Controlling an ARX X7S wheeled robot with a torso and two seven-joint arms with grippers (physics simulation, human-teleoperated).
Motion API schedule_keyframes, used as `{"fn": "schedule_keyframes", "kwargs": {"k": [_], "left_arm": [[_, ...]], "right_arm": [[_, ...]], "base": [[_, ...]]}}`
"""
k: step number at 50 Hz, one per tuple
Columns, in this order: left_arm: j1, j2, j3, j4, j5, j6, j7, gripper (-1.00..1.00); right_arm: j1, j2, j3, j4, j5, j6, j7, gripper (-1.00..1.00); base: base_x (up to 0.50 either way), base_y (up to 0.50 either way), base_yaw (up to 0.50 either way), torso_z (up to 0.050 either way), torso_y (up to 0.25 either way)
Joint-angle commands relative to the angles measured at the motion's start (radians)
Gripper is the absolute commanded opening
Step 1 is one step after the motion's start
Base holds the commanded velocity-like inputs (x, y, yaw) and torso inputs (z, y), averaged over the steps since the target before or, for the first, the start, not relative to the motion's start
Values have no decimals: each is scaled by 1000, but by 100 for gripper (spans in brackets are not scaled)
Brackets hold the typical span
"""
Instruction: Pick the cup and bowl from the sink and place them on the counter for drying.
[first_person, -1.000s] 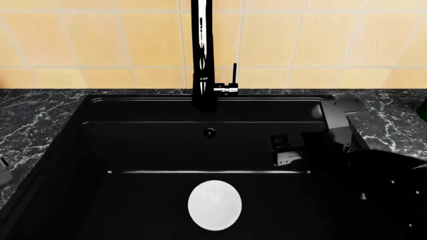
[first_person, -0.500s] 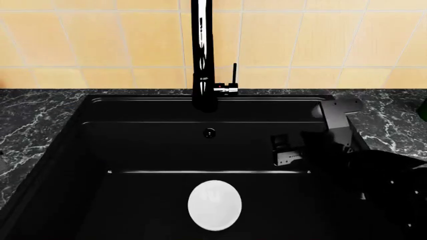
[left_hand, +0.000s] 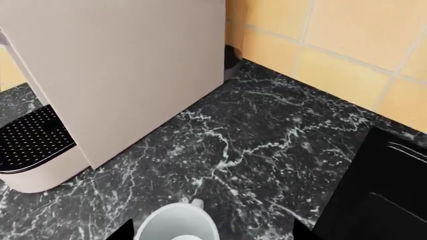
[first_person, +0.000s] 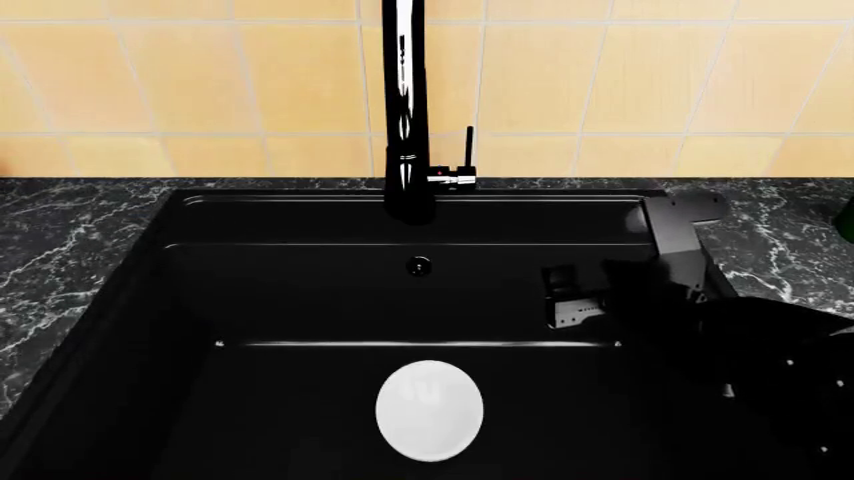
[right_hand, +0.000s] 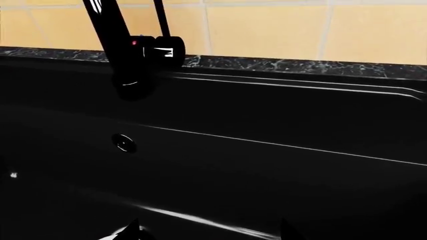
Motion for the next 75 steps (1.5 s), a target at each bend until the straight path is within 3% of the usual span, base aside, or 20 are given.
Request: {"fn": "schedule_keyframes", "kwargs": {"k": [1, 4, 5, 6, 8, 11, 14, 19, 21, 23, 24, 28, 34, 45, 53, 66, 75], "left_arm": [[-159, 3, 53, 19, -152, -79, -106, 100], [-179, 10, 102, 26, -172, -83, -72, 100], [-213, -32, 230, 61, -161, -114, 15, 100], [-229, -41, 269, 59, -177, -111, 19, 100], [-242, -2, 235, 42, -279, -73, -57, 100], [-244, 33, 219, 114, -271, -26, -7, 100], [-271, 39, 297, 172, -214, -50, 84, 100], [-277, 76, 313, 197, -213, -14, 163, 100], [-263, 75, 328, 234, -134, 28, 253, 100], [-217, 85, 331, 288, -28, 143, 430, 100], [-224, 83, 337, 268, -65, 105, 386, 100], [-224, 86, 367, 277, -56, 106, 436, 100], [-241, 104, 368, 254, -133, 80, 402, 100], [-195, 136, 314, 304, -248, 126, 352, 100], [-111, 113, 342, 346, -87, 168, 463, 100], [-62, 106, 315, 336, -77, 212, 496, 100], [-38, 117, 307, 331, -54, 245, 495, 100]], "right_arm": [[-2, 3, 3, 4, 10, 3, -2, 100], [8, -1, 1, 13, 16, 16, 1, 100], [16, -6, 0, 25, 29, 33, -3, 100], [17, -6, -5, 25, 34, 37, -14, 100], [28, -10, -16, 35, 49, 75, -7, 100], [44, -19, -25, 50, 57, 97, -7, 100], [60, -20, -49, 41, 65, 116, -32, 100], [75, -34, -49, 66, 73, 125, -28, 100], [80, -40, -51, 72, 81, 132, -36, 100], [90, -51, -48, 93, 91, 151, -22, 100], [99, -57, -52, 105, 93, 160, -22, 100], [128, -74, -65, 147, 90, 173, -24, 100], [201, -111, -90, 233, 86, 205, -38, 100], [330, -193, -263, 496, -45, 118, -232, 100], [423, -284, -363, 781, -136, 20, -398, 100], [524, -464, -491, 1322, -295, -259, -663, 100], [492, -492, -434, 1332, -397, -272, -692, 100]], "base": [[0, 0, 0, 0, 0], [0, 0, 0, 0, 0], [0, 0, 0, 0, 0], [0, 0, 0, 0, 0], [0, 0, 0, 0, 0], [0, 0, 0, 0, 0], [0, 0, 0, 0, 0], [0, 0, 0, 0, 0], [0, 0, 0, 0, 0], [0, 0, 0, 0, 0], [0, 0, 0, 0, 0], [0, 0, 0, 0, 0], [0, 0, 0, 0, 0], [0, 0, 0, 0, 0], [0, 0, 0, 0, 0], [0, 0, 0, 0, 0], [0, 0, 0, 0, 0]]}}
